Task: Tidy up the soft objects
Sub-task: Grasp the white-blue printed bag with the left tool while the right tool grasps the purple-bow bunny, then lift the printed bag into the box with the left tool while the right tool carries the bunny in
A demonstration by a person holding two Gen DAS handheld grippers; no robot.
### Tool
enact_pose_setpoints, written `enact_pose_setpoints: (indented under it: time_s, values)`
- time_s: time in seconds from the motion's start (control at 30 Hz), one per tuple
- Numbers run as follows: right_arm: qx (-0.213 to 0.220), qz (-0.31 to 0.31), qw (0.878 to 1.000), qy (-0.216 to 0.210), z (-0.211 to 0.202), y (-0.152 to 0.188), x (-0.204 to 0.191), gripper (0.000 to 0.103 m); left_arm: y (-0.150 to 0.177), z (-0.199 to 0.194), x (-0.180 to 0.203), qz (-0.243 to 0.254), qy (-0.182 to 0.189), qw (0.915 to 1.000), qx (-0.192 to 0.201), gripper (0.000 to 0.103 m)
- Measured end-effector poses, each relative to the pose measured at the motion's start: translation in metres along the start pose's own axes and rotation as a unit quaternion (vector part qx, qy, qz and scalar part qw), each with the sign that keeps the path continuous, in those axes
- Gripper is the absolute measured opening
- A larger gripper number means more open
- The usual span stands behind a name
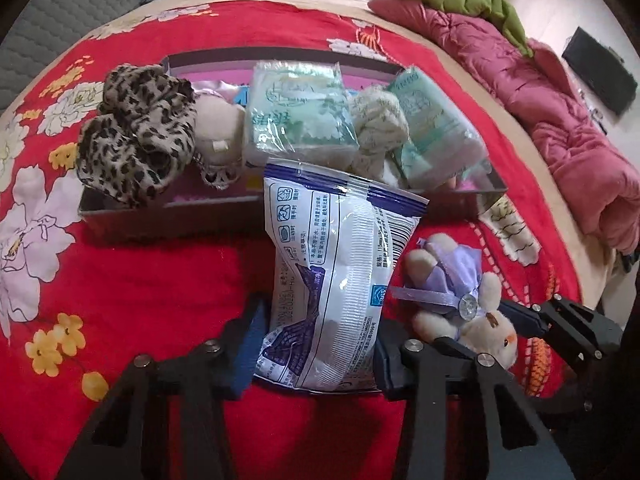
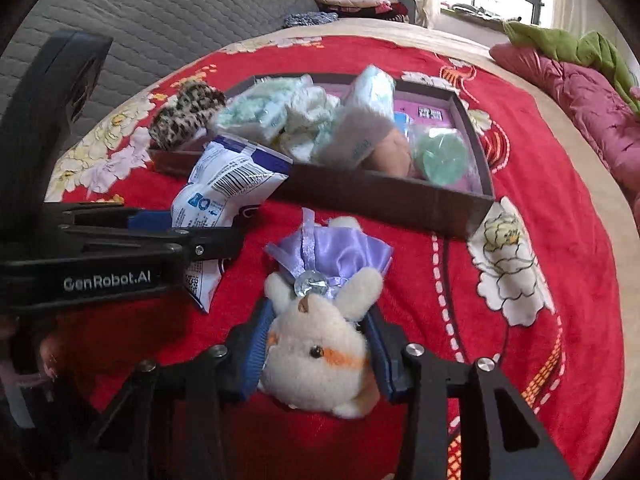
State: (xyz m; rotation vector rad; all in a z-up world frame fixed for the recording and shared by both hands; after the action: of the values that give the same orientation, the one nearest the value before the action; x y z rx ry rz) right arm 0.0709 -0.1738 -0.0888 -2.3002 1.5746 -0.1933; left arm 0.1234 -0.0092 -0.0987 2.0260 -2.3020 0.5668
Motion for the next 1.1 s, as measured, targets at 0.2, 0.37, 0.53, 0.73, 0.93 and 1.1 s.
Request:
enact_pose_setpoints:
  time_s: [0.2,0.37,0.53,0.73,0.93,1.1]
  values:
    - [0.061,0.015,0.998,-0.012,-0.053,-0.008,0.006,0.044,-0.003,-0.049,0.000,0.001,0.047,0.9981,0.040,0.044]
    - [0.099,0.020,0.995,-0.011,-0.077,-0.042,0.005,0.044,-0.024,-0.083,-0.015,-0.024,0.036,0.9956,0.083,0.044]
    - [0.100,0.054,0.993,-0.013,-0.069,-0.093,0.000,0.044,-0.058,-0.088,-0.034,-0.054,0.008,0.9933,0.102,0.044]
    - [0.078,0.077,0.994,0.008,-0.040,-0.140,-0.001,0.044,-0.088,-0.064,-0.053,-0.075,-0.006,0.9927,0.094,0.044]
    - [0.042,0.080,0.996,0.012,-0.005,-0.149,-0.002,0.046,-0.099,-0.043,-0.061,-0.078,-0.015,0.9931,0.086,0.045]
    - [0.050,0.077,0.996,0.018,-0.002,-0.146,-0.003,0.047,-0.100,-0.038,-0.060,-0.074,-0.024,0.9933,0.086,0.047]
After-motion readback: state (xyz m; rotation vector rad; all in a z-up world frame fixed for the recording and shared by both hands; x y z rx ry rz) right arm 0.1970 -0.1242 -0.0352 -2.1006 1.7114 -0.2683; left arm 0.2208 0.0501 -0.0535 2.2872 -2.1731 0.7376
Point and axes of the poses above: each gripper's, at about its wrist camera, not at the fingertips, and z roughly the way its jaws point, x to its right, y to its underside, the point moved 1 cm from there along z, roughly the way its jaws point, and after that the axes turned 13 degrees about -x, right-handed, at the moved point
